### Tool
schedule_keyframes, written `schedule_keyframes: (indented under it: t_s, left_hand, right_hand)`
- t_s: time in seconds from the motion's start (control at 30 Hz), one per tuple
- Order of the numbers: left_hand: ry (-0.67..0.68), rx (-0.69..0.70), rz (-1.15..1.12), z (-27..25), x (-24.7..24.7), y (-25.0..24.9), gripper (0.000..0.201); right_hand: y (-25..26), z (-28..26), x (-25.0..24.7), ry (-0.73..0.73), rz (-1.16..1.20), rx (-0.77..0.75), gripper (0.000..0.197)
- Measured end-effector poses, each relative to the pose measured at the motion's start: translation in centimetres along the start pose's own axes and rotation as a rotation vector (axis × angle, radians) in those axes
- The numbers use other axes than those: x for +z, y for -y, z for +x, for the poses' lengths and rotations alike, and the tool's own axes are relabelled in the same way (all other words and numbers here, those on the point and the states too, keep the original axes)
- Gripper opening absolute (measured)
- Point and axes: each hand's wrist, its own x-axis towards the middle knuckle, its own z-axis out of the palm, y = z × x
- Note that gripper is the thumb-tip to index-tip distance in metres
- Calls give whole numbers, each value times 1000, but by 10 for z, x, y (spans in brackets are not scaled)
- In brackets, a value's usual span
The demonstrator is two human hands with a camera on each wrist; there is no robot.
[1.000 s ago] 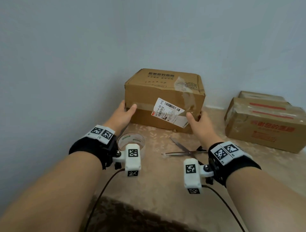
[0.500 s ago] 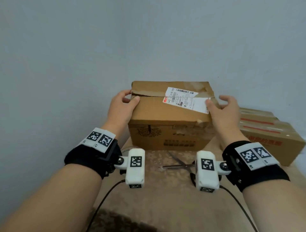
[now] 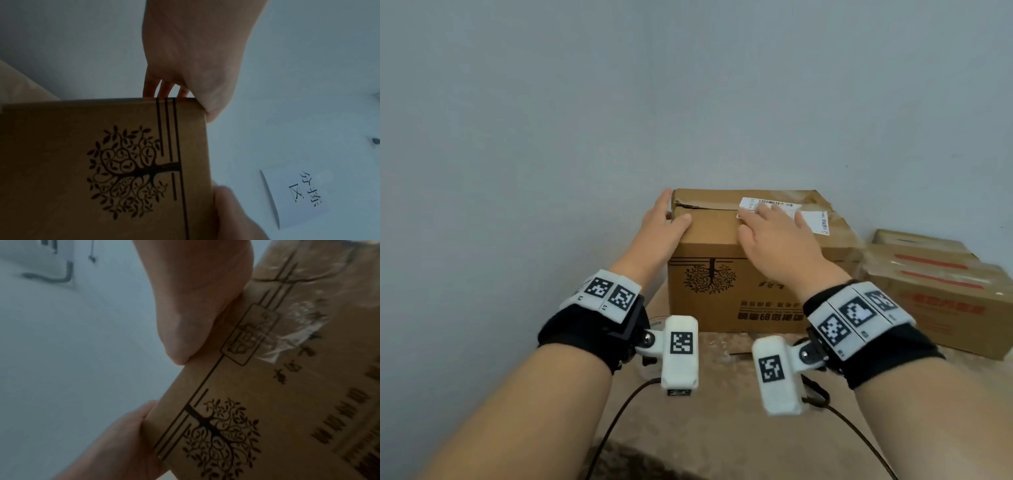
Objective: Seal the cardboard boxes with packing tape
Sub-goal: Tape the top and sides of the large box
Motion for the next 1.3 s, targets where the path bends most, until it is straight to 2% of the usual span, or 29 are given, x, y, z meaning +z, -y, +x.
schedule_keyframes:
  t_s: [0.13,0.27,0.33,0.4,0.5,0.57,0.67,0.73,0.8,0.87,0.93,1.0,1.07,1.13,1.23,1.3]
  left_hand:
    - [67,-4,10,-2,-8,4,52]
    - [103,18,-36,-9,-9,8,50]
    - [104,48,27,-9,-11,9,48]
    - [106,82,162,-8,-14,8,47]
    - [112,106,347,-5,-17,2,46]
    - [137,90,474,-3,-20,-6,47]
    - [247,33,676,-3,-27,-21,53]
    - [291,9,672,-12,-30,-30,59]
    - [250,46,617,-25,-30,-30,62]
    - [144,93,593,-38,-29,-23,52]
    - [74,112,568,-50,-28,-14,32]
    - [172,76,632,-60,-23,-2,30]
    - [331,19,771,-70,-16,12,34]
    - [420,-5,878,-75,-8,24,42]
    - [526,-22,938,-80,2,34,61]
    - [608,-14,988,-80,11,37,63]
  right_hand:
    - [2,22,-8,240,-30,16,55]
    - [-4,25,-7,315,-65,-7,58]
    - [-3,23,-9,304,-36,-12,56]
    - [3,20,-11,225,18,-25,50]
    - [17,12,-3,28,34,-40,47]
    - [19,9,3,-11,27,-38,48]
    - [15,4,4,-65,45,-50,47]
    - [16,-5,8,-173,107,-47,42]
    - [18,-18,14,-285,160,-36,37]
    - [18,-31,18,-375,199,-18,35]
    - [19,-43,17,-456,262,-8,33]
    - [20,-54,17,-492,319,2,26]
    - [21,-64,23,-424,439,11,19]
    - [22,-72,32,-243,564,46,18]
    - [18,-72,48,29,575,121,22]
    - [15,-69,51,93,602,178,24]
